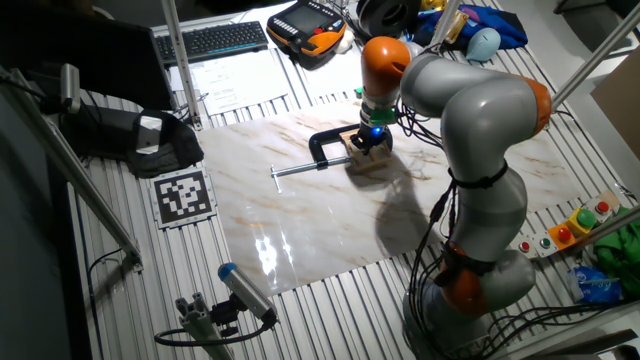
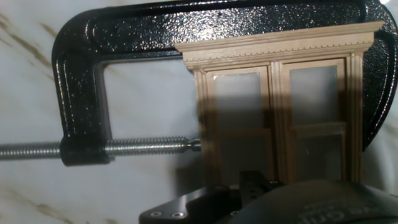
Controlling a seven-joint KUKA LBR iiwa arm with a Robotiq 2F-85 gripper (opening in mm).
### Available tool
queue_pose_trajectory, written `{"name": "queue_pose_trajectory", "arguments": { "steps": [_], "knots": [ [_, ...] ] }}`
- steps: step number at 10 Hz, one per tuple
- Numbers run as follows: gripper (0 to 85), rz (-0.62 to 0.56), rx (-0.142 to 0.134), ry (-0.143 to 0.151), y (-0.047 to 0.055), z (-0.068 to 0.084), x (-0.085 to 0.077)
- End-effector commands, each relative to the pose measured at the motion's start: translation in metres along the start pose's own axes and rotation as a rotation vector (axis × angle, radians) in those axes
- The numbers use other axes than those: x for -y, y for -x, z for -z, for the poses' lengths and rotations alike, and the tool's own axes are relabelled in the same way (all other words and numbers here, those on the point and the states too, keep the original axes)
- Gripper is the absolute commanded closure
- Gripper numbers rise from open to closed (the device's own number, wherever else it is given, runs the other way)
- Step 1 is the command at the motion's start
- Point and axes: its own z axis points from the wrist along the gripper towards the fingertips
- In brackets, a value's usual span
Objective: Open a sliding window
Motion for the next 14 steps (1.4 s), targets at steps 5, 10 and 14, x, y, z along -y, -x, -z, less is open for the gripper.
{"name": "queue_pose_trajectory", "arguments": {
  "steps": [5,10,14],
  "knots": [
    [85.0,-0.002,0.017,0.011,0.005,-0.001,-0.002],
    [85.0,0.008,0.006,0.014,0.011,-0.005,-0.006],
    [85.0,0.015,0.004,0.008,0.013,-0.007,-0.008]
  ]
}}
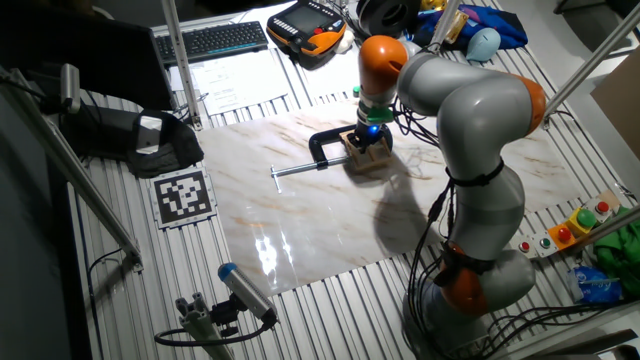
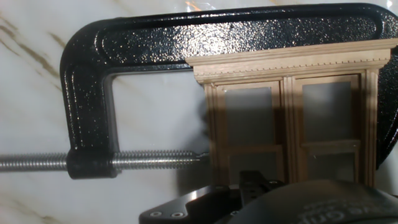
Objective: Open a sliding window
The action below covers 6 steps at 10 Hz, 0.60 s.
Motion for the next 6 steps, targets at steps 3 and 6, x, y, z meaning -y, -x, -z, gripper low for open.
{"name": "queue_pose_trajectory", "arguments": {
  "steps": [3,6],
  "knots": [
    [85.0,0.001,0.000,0.000,0.0024,-0.0012,-0.0009],
    [85.0,0.000,-0.013,-0.001,0.0035,-0.0040,-0.0010]
  ]
}}
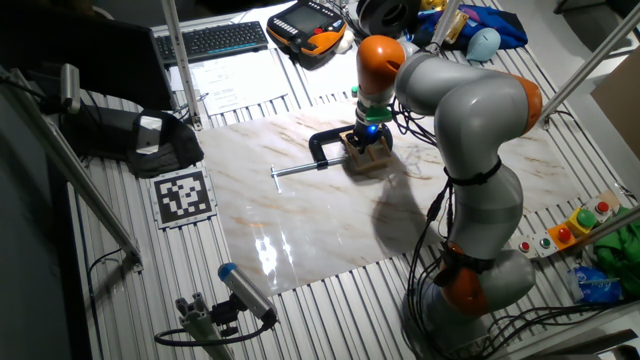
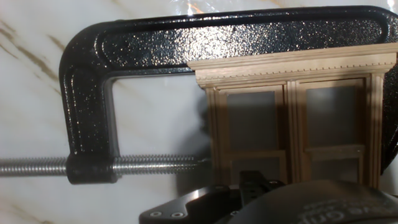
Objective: Open a sliding window
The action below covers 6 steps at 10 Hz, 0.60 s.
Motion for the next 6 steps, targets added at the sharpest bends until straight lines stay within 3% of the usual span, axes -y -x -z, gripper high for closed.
{"name": "queue_pose_trajectory", "arguments": {
  "steps": [1,6],
  "knots": [
    [85.0,-0.002,-0.002,0.000,0.0000,-0.0012,-0.0001],
    [85.0,-0.003,-0.003,-0.008,0.0016,-0.0076,-0.0010]
  ]
}}
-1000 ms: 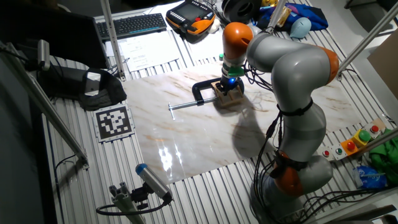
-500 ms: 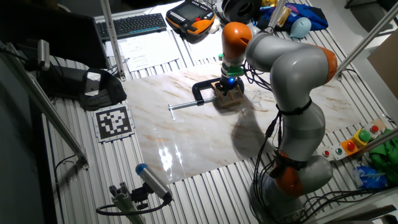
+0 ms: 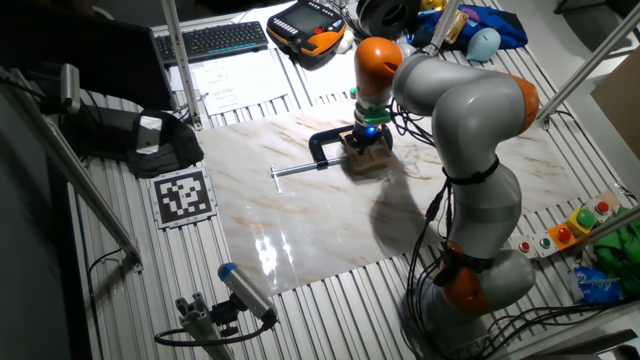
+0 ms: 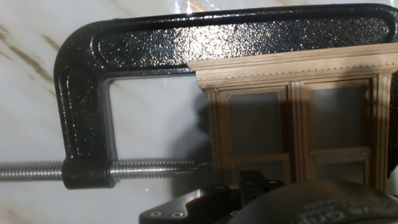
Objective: Open a sliding window
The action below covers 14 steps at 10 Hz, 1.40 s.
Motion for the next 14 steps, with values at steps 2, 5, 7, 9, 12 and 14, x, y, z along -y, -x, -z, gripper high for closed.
{"name": "queue_pose_trajectory", "arguments": {
  "steps": [2,5,7,9,12,14],
  "knots": [
    [85.0,0.000,-0.001,0.000,0.0008,-0.0033,-0.0002],
    [85.0,0.002,-0.005,0.000,0.0012,-0.0044,-0.0004],
    [85.0,0.002,-0.007,-0.001,0.0018,-0.0050,-0.0009],
    [85.0,0.001,-0.010,-0.002,0.0024,-0.0059,-0.0010],
    [85.0,0.001,-0.010,-0.004,0.0024,-0.0075,-0.0012],
    [85.0,0.001,-0.010,-0.005,0.0025,-0.0079,-0.0012]
  ]
}}
